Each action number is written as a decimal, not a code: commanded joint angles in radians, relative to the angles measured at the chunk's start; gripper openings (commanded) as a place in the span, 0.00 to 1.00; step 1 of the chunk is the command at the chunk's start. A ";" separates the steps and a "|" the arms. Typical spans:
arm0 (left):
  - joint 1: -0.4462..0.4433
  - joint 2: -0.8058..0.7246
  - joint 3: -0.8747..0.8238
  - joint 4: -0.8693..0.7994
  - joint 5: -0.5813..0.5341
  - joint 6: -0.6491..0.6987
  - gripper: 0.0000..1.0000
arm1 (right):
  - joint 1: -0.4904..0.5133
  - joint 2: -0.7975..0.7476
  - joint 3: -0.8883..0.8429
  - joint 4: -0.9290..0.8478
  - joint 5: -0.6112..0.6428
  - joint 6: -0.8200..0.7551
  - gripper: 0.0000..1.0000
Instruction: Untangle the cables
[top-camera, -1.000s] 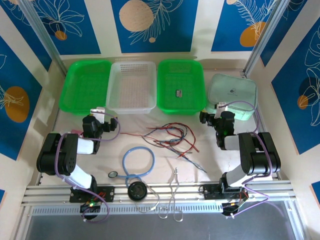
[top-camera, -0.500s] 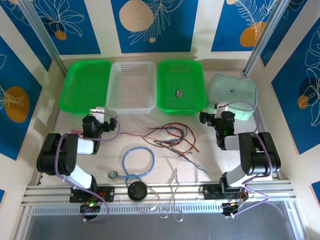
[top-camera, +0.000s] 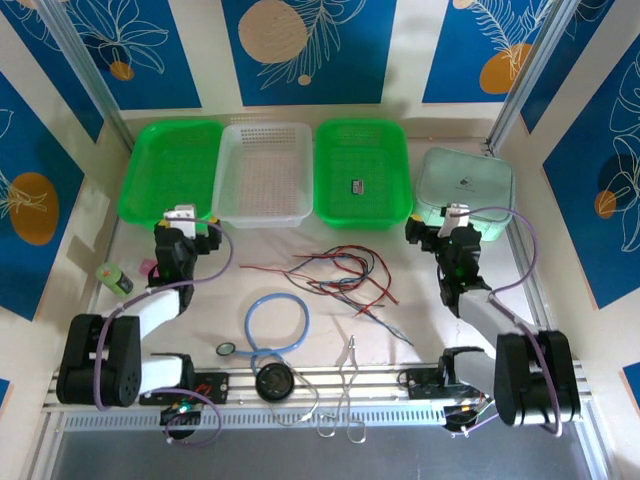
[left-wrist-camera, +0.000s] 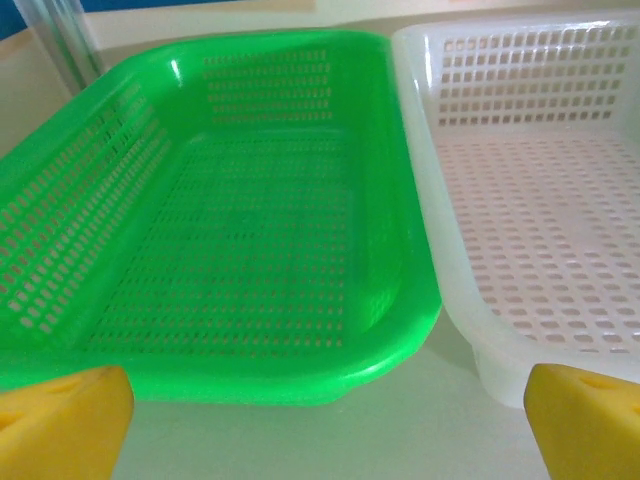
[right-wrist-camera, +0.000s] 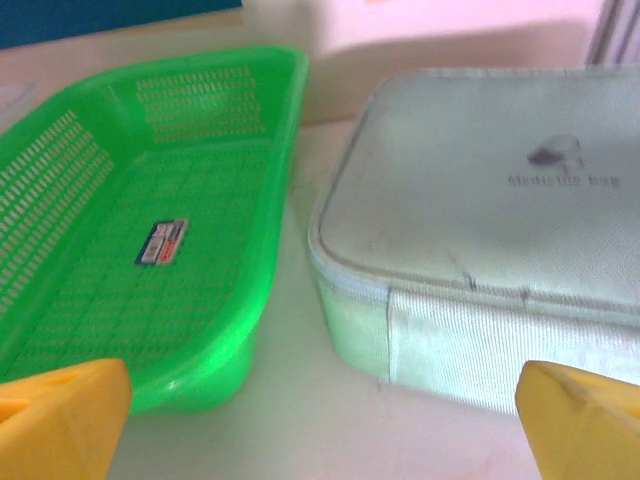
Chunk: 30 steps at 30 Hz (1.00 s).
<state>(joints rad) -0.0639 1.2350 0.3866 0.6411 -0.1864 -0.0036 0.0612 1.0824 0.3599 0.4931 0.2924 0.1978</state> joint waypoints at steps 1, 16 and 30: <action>-0.026 -0.073 0.074 -0.225 -0.069 -0.034 1.00 | 0.024 -0.078 0.135 -0.455 0.095 0.128 0.99; -0.399 -0.298 0.161 -0.789 -0.138 -0.292 1.00 | 0.364 -0.019 0.490 -1.367 -0.134 0.473 0.97; -0.681 -0.272 0.127 -0.857 -0.211 -0.433 1.00 | 0.537 0.332 0.619 -1.404 -0.185 0.438 0.68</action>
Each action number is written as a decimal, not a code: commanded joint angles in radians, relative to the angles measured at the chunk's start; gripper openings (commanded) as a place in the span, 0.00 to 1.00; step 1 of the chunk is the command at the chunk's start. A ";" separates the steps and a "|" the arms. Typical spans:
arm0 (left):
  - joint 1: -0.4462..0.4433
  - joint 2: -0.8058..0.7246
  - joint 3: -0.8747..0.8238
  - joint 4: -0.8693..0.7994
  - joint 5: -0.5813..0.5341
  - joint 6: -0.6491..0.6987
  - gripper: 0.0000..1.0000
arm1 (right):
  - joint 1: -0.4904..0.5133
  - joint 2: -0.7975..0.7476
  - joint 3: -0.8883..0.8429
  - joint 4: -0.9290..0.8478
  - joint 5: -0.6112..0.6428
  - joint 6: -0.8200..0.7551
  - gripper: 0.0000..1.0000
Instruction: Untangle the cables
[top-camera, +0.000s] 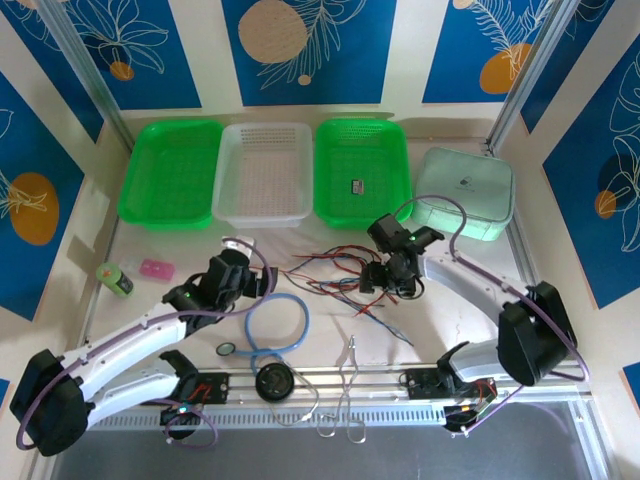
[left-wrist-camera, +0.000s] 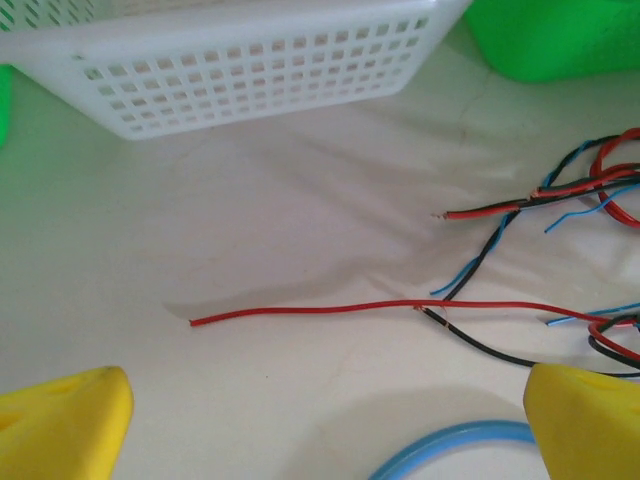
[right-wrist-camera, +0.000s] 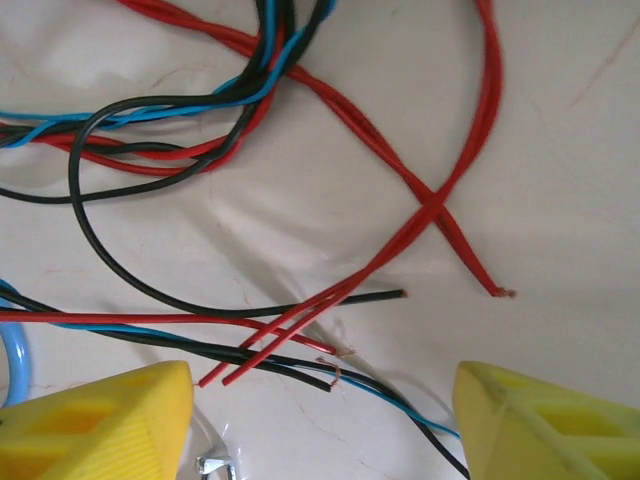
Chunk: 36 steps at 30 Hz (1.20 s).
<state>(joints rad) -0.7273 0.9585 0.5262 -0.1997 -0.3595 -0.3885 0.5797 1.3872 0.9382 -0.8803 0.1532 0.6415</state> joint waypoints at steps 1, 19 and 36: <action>-0.020 0.007 -0.012 -0.015 -0.035 -0.053 1.00 | 0.026 0.035 0.039 -0.021 -0.049 0.004 0.68; -0.037 0.031 -0.019 -0.011 -0.017 -0.074 1.00 | -0.031 0.039 -0.122 0.168 -0.074 0.216 0.57; -0.054 0.046 0.038 -0.081 -0.062 -0.060 0.99 | -0.097 0.168 -0.123 0.242 -0.180 0.168 0.04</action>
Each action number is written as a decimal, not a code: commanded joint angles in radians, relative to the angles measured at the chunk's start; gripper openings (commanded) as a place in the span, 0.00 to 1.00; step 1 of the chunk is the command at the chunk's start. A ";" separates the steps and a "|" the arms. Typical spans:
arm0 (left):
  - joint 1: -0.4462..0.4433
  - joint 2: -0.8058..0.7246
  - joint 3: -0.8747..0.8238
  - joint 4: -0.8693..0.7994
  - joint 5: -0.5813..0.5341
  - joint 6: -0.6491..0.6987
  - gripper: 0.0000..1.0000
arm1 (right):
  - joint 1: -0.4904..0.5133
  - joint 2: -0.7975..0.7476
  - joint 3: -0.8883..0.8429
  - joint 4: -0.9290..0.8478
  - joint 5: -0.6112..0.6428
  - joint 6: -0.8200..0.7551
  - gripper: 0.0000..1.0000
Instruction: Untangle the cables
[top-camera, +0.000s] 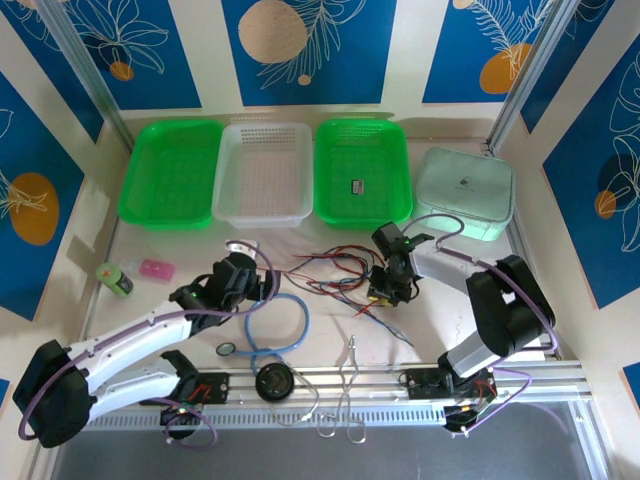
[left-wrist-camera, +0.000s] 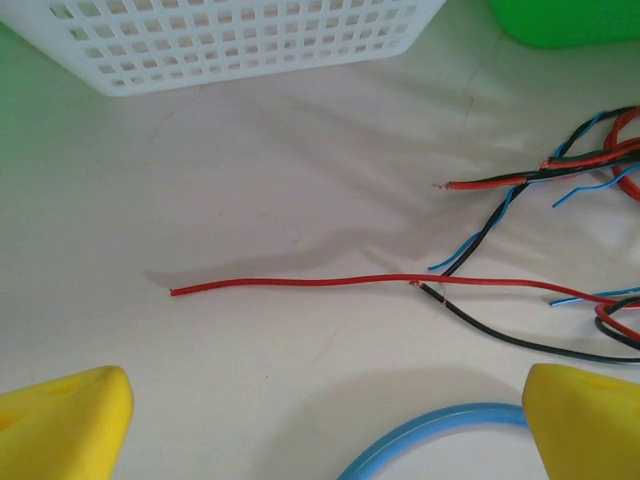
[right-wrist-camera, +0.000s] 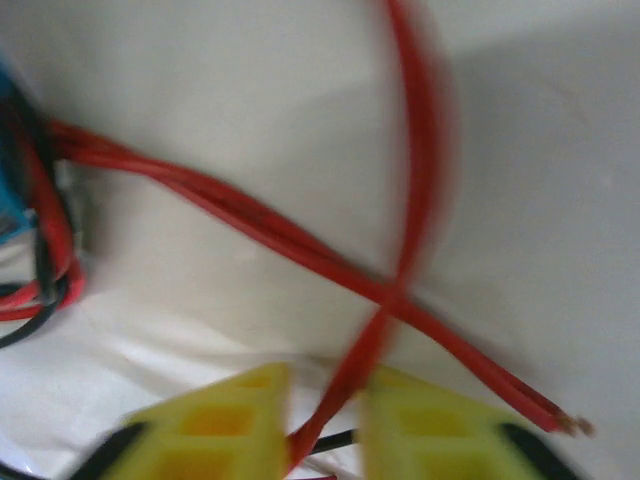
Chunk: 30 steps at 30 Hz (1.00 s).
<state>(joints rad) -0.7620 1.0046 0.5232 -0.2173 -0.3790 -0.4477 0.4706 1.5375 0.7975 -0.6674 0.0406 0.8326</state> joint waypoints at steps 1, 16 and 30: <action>-0.022 -0.005 0.051 -0.076 -0.052 0.010 0.99 | 0.018 -0.001 0.030 0.014 -0.057 -0.028 0.00; -0.024 -0.017 0.285 -0.152 0.106 0.131 0.97 | 0.020 -0.323 0.389 -0.333 0.037 -0.119 0.00; -0.045 0.026 0.419 -0.118 0.406 0.121 0.87 | 0.077 -0.294 0.472 -0.117 -0.172 -0.019 0.00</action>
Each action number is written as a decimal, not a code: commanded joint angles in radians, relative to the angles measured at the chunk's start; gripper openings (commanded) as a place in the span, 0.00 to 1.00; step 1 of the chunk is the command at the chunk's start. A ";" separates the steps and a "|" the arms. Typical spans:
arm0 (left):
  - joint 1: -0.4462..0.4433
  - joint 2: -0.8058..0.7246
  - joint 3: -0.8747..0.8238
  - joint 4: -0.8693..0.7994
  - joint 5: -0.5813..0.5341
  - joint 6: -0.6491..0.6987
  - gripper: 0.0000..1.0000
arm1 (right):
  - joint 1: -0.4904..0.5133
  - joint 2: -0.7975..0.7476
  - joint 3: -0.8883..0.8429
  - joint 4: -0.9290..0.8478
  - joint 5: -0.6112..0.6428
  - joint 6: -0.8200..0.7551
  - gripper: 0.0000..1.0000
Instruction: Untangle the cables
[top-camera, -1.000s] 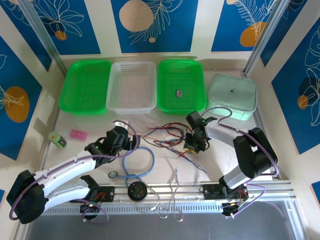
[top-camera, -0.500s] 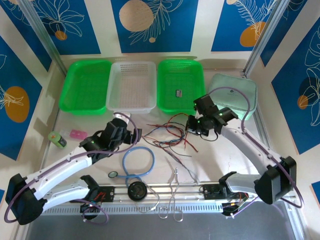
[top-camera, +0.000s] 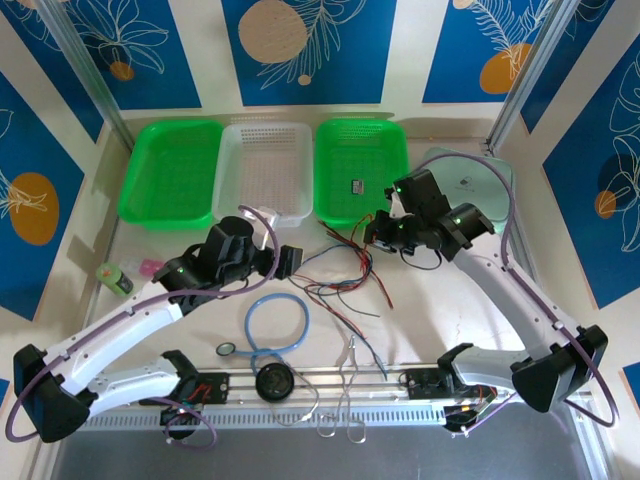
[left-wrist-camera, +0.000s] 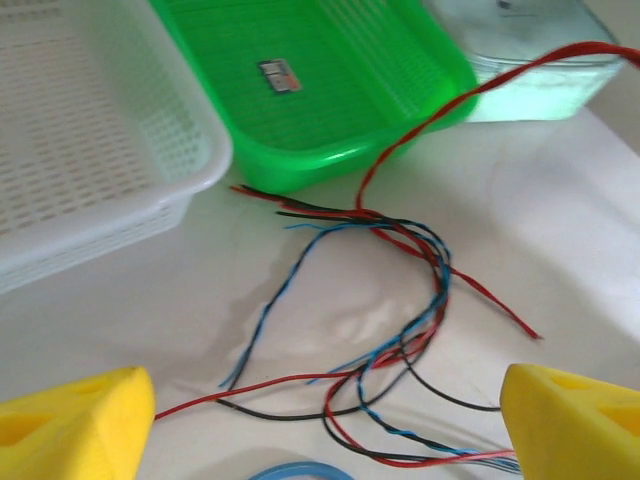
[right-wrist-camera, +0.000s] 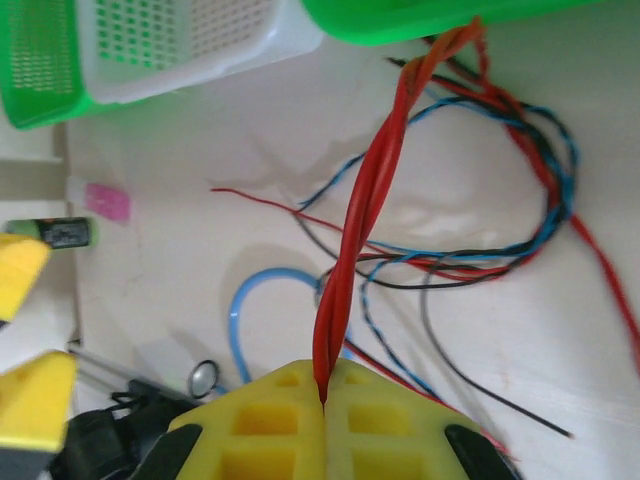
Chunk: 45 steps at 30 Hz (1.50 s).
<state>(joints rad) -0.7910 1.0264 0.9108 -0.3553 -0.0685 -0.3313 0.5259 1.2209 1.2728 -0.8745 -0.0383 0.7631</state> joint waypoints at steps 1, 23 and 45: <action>-0.020 0.005 0.031 0.030 0.108 0.001 0.86 | 0.034 0.036 -0.006 0.117 -0.105 0.062 0.00; -0.082 0.073 -0.010 0.168 0.269 -0.078 0.64 | 0.122 0.189 0.047 0.261 -0.124 0.134 0.00; -0.120 0.133 -0.004 0.200 0.212 -0.107 0.19 | 0.118 0.171 0.050 0.231 -0.114 0.111 0.00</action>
<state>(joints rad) -0.9020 1.1774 0.9077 -0.1818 0.1513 -0.4320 0.6415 1.4048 1.2903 -0.6285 -0.1318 0.8871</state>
